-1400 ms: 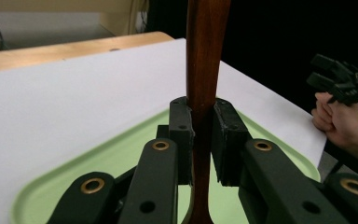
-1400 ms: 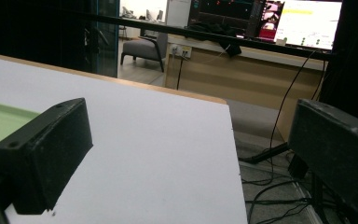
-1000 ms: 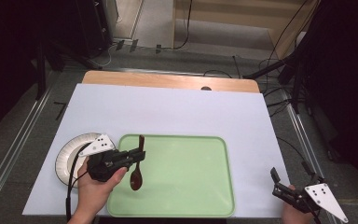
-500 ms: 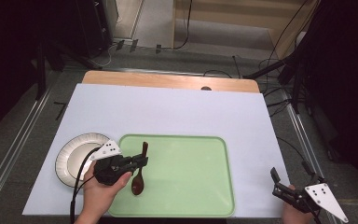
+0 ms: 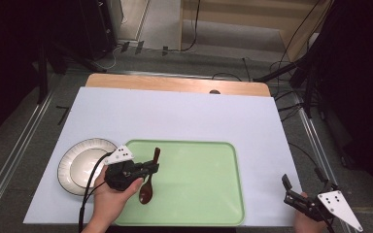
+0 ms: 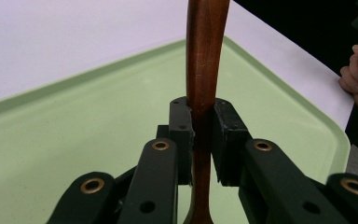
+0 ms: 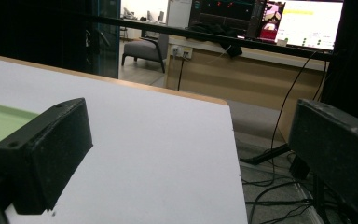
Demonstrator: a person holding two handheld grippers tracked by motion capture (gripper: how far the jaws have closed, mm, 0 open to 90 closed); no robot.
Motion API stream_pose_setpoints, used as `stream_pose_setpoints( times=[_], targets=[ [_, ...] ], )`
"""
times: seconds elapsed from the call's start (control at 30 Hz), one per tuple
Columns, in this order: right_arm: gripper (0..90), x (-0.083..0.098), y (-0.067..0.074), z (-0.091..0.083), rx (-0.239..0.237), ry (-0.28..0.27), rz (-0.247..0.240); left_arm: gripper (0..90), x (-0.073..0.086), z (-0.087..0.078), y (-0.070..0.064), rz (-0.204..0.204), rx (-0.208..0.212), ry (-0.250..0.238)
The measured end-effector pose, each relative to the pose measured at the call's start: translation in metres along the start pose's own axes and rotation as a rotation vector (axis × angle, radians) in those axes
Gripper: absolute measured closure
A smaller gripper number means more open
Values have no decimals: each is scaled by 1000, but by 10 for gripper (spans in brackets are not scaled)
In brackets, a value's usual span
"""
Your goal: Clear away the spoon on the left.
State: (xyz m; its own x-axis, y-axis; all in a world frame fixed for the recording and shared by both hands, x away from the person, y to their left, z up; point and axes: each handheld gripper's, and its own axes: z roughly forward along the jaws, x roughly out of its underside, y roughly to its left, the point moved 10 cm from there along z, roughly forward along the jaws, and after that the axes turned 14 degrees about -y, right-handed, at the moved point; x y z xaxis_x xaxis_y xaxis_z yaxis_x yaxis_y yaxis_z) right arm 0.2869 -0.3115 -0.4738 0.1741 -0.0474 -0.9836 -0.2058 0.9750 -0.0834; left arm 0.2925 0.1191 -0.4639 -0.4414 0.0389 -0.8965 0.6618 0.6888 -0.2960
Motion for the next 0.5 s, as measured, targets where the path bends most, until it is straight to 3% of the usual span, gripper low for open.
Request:
stream_pose_setpoints(
  times=[0.23, 0.5],
  targets=[
    [0, 0, 0, 0, 0, -1, 0, 799, 3, 5, 2, 5, -19, 18],
    [0, 0, 0, 0, -1, 0, -1, 796, 9, 14, 5, -18, -29, 45]
  ],
)
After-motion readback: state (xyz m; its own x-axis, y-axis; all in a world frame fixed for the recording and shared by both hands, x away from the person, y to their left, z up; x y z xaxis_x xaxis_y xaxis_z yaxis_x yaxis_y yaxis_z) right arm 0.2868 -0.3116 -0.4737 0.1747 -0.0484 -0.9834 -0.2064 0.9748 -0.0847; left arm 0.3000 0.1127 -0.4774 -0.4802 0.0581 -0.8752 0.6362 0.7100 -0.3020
